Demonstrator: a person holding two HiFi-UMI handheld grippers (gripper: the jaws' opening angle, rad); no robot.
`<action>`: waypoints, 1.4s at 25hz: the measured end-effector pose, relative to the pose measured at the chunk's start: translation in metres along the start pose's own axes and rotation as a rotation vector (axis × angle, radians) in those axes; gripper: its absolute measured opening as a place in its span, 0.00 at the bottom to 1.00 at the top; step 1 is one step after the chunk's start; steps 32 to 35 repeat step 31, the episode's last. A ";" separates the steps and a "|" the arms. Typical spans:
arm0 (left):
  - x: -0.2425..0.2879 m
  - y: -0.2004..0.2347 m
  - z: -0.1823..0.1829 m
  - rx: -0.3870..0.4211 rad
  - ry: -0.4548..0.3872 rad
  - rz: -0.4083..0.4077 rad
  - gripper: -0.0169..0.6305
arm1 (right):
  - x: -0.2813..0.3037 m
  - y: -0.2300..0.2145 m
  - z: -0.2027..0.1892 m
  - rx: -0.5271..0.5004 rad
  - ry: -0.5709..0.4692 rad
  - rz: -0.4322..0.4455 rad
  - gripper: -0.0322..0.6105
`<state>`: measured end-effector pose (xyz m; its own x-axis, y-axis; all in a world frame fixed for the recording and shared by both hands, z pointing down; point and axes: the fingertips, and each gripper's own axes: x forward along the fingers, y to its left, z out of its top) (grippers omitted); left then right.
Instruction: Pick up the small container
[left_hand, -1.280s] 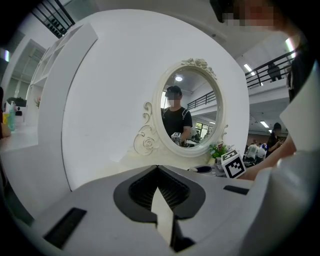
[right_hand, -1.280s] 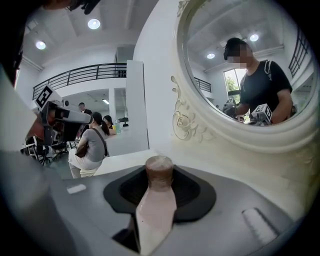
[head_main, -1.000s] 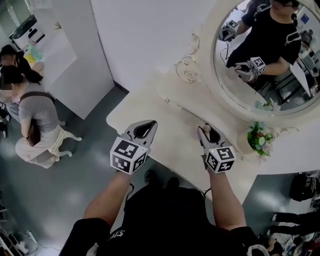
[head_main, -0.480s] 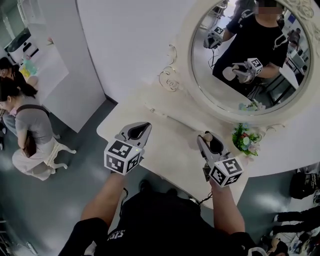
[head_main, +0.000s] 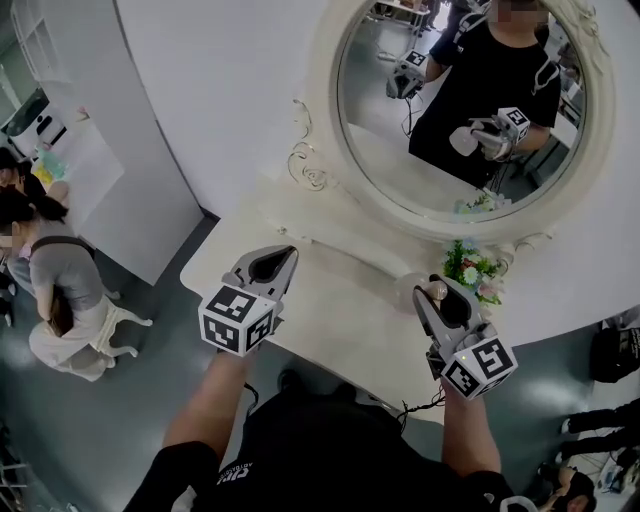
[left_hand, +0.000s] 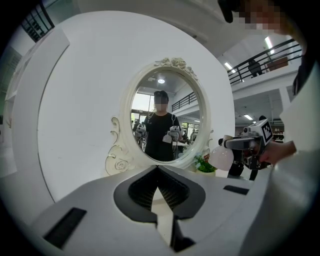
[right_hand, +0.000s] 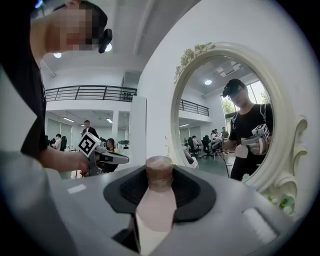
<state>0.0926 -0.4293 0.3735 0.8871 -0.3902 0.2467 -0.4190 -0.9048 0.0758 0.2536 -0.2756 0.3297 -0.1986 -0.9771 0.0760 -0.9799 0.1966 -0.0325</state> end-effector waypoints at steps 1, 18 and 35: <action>0.002 -0.003 0.002 0.004 -0.002 -0.005 0.03 | -0.004 -0.002 0.001 -0.004 -0.002 -0.007 0.28; 0.008 -0.019 0.005 0.011 -0.006 -0.018 0.03 | -0.010 -0.005 -0.005 0.017 -0.028 -0.008 0.28; 0.011 -0.025 0.000 0.007 0.003 -0.019 0.03 | -0.008 -0.003 0.011 0.010 -0.052 0.025 0.28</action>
